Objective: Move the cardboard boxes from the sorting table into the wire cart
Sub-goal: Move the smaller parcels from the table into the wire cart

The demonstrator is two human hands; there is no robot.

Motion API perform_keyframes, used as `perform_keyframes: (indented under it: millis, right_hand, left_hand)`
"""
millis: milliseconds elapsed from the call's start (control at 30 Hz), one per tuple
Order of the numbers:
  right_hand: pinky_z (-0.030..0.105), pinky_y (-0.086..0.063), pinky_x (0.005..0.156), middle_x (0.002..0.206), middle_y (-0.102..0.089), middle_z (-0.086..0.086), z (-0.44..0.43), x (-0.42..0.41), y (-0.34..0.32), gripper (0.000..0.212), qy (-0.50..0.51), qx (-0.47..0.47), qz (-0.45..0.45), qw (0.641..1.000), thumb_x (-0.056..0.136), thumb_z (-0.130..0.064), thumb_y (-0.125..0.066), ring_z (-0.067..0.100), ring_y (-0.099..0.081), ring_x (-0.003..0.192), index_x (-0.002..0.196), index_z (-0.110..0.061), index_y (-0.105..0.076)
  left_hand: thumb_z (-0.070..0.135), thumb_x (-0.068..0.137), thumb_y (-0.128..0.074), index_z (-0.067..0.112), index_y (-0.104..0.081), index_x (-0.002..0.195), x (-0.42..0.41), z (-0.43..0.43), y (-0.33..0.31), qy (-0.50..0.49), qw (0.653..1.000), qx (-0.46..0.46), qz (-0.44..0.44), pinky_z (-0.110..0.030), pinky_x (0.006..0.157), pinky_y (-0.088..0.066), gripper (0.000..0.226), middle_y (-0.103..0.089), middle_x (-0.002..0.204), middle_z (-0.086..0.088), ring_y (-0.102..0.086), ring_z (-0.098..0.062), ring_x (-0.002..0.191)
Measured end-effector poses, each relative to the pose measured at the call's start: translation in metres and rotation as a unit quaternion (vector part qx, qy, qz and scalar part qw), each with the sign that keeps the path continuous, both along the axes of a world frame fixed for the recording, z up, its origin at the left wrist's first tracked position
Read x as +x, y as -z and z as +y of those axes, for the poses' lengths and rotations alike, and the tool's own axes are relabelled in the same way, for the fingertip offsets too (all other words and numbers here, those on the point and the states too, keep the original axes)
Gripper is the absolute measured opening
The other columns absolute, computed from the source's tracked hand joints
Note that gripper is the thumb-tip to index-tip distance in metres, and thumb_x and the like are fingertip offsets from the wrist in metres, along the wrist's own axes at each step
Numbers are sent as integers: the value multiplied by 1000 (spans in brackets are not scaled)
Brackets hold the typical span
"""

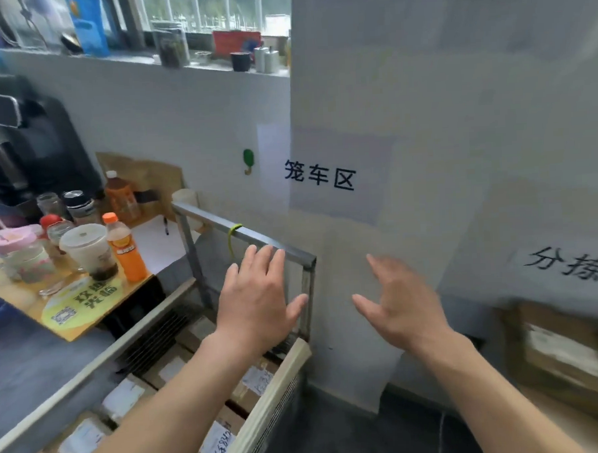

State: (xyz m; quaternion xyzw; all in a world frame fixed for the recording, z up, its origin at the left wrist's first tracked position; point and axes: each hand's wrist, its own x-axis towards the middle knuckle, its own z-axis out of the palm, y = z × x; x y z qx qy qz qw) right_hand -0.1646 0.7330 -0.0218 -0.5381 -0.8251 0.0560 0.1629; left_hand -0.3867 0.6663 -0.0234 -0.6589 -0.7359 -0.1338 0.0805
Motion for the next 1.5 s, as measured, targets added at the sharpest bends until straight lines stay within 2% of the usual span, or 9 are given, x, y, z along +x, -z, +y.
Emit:
perform_keyframes:
  millis: [100, 333, 667, 900, 1033, 1133, 1300, 1400, 1500]
  right_hand:
    - [43, -46, 101, 141, -52, 2, 5, 50, -5, 68, 40, 7, -2, 999, 87, -51, -62, 24, -44, 132, 144, -18, -43]
    - [44, -42, 104, 149, -48, 2, 4, 155, -3, 77, 132, 5, -9, 991, 88, -57, -60, 24, -39, 139, 152, -21, -35]
    - [44, -42, 106, 155, -42, 0, -13, 254, 6, 77, 254, -1, 1, 967, 87, -63, -59, 22, -35, 144, 150, -24, -38]
    - [43, -39, 108, 155, -42, 2, -22, 289, 12, 76, 335, -31, -16, 941, 89, -64, -57, 24, -35, 145, 149, -21, -40]
    - [38, -45, 98, 140, -55, -2, -20, 301, 8, 65, 369, -52, -38, 927, 89, -64, -55, 21, -48, 131, 139, -22, -48]
    - [38, -49, 89, 124, -61, -7, -16, 304, 5, 54, 396, -77, -38, 914, 87, -63, -55, 20, -56, 117, 127, -27, -53]
    - [40, -49, 90, 123, -62, -4, -10, 303, 8, 56, 445, -79, -35, 891, 86, -64, -57, 21, -57, 116, 123, -21, -55]
    - [40, -48, 93, 128, -62, -2, -9, 302, 8, 60, 464, -68, -26, 883, 85, -64, -58, 22, -55, 122, 129, -24, -55]
    - [37, -46, 86, 126, -63, -5, -10, 304, 10, 61, 479, -60, -18, 875, 83, -66, -55, 20, -56, 120, 129, -27, -55]
  left_hand:
    - [67, 88, -51, 16, -33, 151, 48, 20, -2, 40, 999, -3, 3, -43, 117, -28, 83, -33, 159, -5, -21, -28, 152]
    - [72, 85, -47, 18, -27, 152, 152, 55, -2, 126, 992, -26, -8, -42, 118, -26, 88, -29, 160, -3, -19, -27, 151]
    - [85, 72, -9, 22, -22, 152, 258, 85, 10, 250, 966, -68, 11, -46, 109, -31, 102, -23, 160, -2, -23, -27, 143]
    - [84, 76, -13, 21, -21, 153, 303, 115, 26, 334, 939, -83, 2, -44, 115, -30, 100, -23, 162, -1, -20, -25, 147]
    - [86, 72, -11, 19, -30, 151, 322, 134, 29, 375, 923, -83, -16, -41, 112, -33, 104, -36, 155, 0, -31, -23, 142]
    - [86, 72, -13, 19, -31, 151, 330, 148, 32, 404, 910, -86, -19, -41, 112, -33, 105, -37, 154, 1, -32, -22, 141]
    - [86, 72, -16, 19, -32, 150, 340, 170, 33, 442, 892, -88, -15, -43, 111, -36, 104, -39, 153, 1, -35, -22, 140]
    - [86, 76, -25, 21, -37, 145, 347, 182, 34, 464, 883, -75, -9, -42, 105, -39, 95, -44, 147, 2, -40, -21, 134]
    - [85, 78, -28, 21, -39, 142, 355, 189, 35, 484, 872, -70, -1, -42, 103, -40, 91, -45, 145, 2, -41, -22, 133]
